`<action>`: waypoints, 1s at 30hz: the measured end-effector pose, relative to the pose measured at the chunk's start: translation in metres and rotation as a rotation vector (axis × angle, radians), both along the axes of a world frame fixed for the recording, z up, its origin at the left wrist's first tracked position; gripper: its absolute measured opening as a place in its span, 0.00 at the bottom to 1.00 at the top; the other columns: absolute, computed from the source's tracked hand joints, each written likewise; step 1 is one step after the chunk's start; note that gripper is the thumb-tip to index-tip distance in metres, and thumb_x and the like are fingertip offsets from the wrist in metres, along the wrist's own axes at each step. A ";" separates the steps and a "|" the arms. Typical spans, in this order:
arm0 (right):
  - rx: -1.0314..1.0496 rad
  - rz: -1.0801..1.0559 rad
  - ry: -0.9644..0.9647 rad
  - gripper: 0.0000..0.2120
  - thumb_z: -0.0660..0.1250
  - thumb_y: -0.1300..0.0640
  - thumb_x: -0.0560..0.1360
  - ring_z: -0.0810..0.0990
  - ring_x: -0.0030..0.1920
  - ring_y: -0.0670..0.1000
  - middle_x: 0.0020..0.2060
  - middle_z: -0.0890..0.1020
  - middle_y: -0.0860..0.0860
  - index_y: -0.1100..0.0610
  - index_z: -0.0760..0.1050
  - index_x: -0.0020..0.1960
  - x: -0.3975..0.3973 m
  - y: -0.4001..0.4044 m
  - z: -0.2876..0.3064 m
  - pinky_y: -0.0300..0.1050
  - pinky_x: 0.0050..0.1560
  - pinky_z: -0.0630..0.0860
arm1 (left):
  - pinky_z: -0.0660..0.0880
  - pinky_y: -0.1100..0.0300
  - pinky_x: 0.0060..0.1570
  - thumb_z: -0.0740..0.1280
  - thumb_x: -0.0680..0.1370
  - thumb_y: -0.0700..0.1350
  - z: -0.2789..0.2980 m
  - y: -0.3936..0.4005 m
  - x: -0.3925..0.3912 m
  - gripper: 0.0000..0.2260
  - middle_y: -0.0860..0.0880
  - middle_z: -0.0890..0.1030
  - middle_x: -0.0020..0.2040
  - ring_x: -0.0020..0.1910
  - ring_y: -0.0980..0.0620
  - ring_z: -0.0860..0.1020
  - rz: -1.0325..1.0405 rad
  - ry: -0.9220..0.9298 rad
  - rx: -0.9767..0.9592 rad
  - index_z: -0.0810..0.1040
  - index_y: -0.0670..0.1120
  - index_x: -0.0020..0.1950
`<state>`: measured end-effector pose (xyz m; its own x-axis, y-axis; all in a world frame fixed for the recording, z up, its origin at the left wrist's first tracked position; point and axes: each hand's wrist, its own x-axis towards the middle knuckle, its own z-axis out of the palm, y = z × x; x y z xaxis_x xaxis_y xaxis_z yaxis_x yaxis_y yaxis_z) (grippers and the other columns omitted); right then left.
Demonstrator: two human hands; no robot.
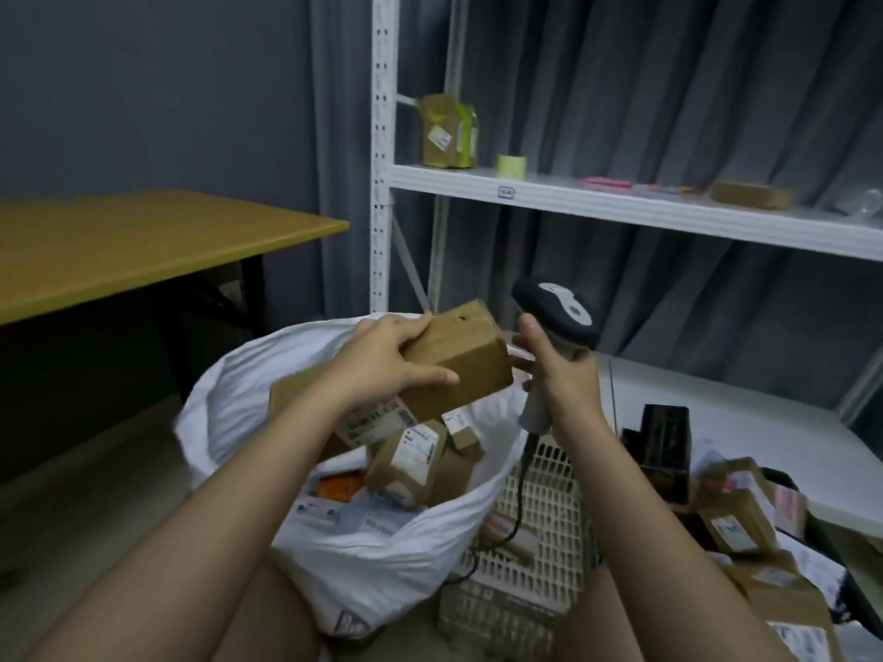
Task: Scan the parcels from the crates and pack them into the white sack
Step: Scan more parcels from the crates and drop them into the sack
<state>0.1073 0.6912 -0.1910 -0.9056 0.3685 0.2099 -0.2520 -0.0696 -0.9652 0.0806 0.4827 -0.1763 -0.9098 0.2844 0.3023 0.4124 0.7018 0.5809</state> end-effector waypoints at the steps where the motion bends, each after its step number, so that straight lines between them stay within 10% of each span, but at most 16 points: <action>1: 0.039 0.047 -0.030 0.23 0.75 0.44 0.69 0.85 0.43 0.45 0.50 0.84 0.49 0.54 0.77 0.59 -0.003 -0.009 -0.001 0.39 0.35 0.77 | 0.62 0.50 0.69 0.72 0.66 0.65 -0.003 -0.006 0.001 0.42 0.53 0.68 0.69 0.69 0.50 0.62 0.018 0.026 -0.089 0.62 0.54 0.75; 7: 0.163 0.182 -0.203 0.15 0.77 0.46 0.67 0.79 0.48 0.46 0.46 0.81 0.45 0.45 0.75 0.49 -0.015 -0.051 -0.031 0.50 0.51 0.79 | 0.59 0.48 0.69 0.68 0.68 0.67 -0.036 -0.025 0.002 0.37 0.53 0.68 0.71 0.70 0.47 0.60 0.082 0.072 -0.312 0.64 0.56 0.74; 15: 0.109 0.299 -0.420 0.23 0.78 0.45 0.66 0.82 0.52 0.55 0.53 0.82 0.55 0.52 0.78 0.57 -0.035 -0.063 -0.064 0.44 0.36 0.78 | 0.63 0.52 0.64 0.66 0.70 0.67 -0.072 -0.053 -0.004 0.35 0.55 0.69 0.70 0.66 0.49 0.63 0.084 -0.011 -0.254 0.63 0.57 0.74; 21: 0.077 0.155 -0.488 0.18 0.78 0.48 0.67 0.80 0.50 0.56 0.49 0.80 0.54 0.54 0.74 0.49 -0.053 -0.065 -0.064 0.59 0.51 0.81 | 0.65 0.48 0.67 0.66 0.71 0.66 -0.081 -0.068 -0.016 0.34 0.53 0.67 0.72 0.69 0.49 0.65 0.081 0.021 -0.247 0.63 0.56 0.74; 30: -0.076 0.007 -0.605 0.36 0.79 0.44 0.65 0.78 0.44 0.53 0.53 0.77 0.55 0.59 0.68 0.64 -0.074 -0.035 -0.064 0.42 0.25 0.76 | 0.65 0.44 0.64 0.79 0.60 0.51 -0.130 -0.110 -0.015 0.42 0.42 0.68 0.66 0.64 0.41 0.65 0.211 0.316 -0.422 0.65 0.45 0.70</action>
<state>0.0337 0.6560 -0.2554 -0.8583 0.3559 -0.3696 0.3407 -0.1433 -0.9292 0.0654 0.3725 -0.3061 -0.8439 0.2613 0.4686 0.3464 0.9323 0.1038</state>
